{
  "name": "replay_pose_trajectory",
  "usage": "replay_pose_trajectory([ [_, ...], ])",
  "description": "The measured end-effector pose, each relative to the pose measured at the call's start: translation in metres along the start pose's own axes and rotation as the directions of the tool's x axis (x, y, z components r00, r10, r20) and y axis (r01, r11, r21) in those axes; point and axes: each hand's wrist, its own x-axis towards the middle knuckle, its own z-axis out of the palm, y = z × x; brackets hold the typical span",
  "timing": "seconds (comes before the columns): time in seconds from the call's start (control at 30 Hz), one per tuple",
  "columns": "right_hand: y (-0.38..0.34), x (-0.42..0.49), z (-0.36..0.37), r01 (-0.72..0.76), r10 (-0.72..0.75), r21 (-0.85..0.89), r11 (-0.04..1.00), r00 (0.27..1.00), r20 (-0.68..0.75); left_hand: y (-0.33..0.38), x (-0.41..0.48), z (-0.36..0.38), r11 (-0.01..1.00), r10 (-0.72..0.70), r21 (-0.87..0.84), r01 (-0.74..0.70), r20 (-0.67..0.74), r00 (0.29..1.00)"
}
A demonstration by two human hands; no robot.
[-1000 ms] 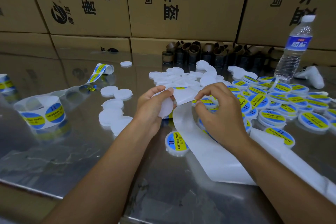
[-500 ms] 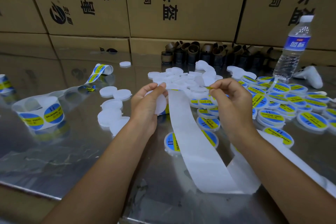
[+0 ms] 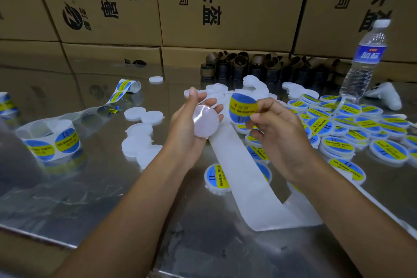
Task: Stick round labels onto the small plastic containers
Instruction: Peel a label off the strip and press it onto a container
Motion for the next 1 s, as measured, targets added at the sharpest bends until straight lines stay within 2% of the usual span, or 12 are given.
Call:
replay_pose_trajectory([
  [0.13,0.003,-0.004,0.006,-0.054,0.050,0.032,0.998,0.992,0.115,-0.002,-0.004,0.003,0.997,-0.060,0.062,0.055,0.081,0.995],
  [0.27,0.006,-0.006,0.010,-0.103,0.110,-0.063,0.993,0.986,0.124,-0.002,-0.008,0.007,0.993,-0.115,0.035,0.111,0.137,0.984],
  [0.4,0.008,-0.007,0.009,-0.109,0.119,-0.096,0.989,0.988,0.096,-0.001,-0.008,0.008,0.987,-0.163,0.020,0.162,0.178,0.970],
  [0.7,0.009,-0.007,0.011,-0.177,0.177,-0.160,0.971,0.984,-0.014,-0.002,-0.008,0.007,0.984,-0.173,-0.008,0.178,0.197,0.965],
  [1.0,0.010,-0.007,0.011,-0.173,0.149,-0.211,0.962,0.981,-0.123,-0.003,-0.010,0.010,0.985,-0.173,0.032,0.170,0.203,0.964],
])
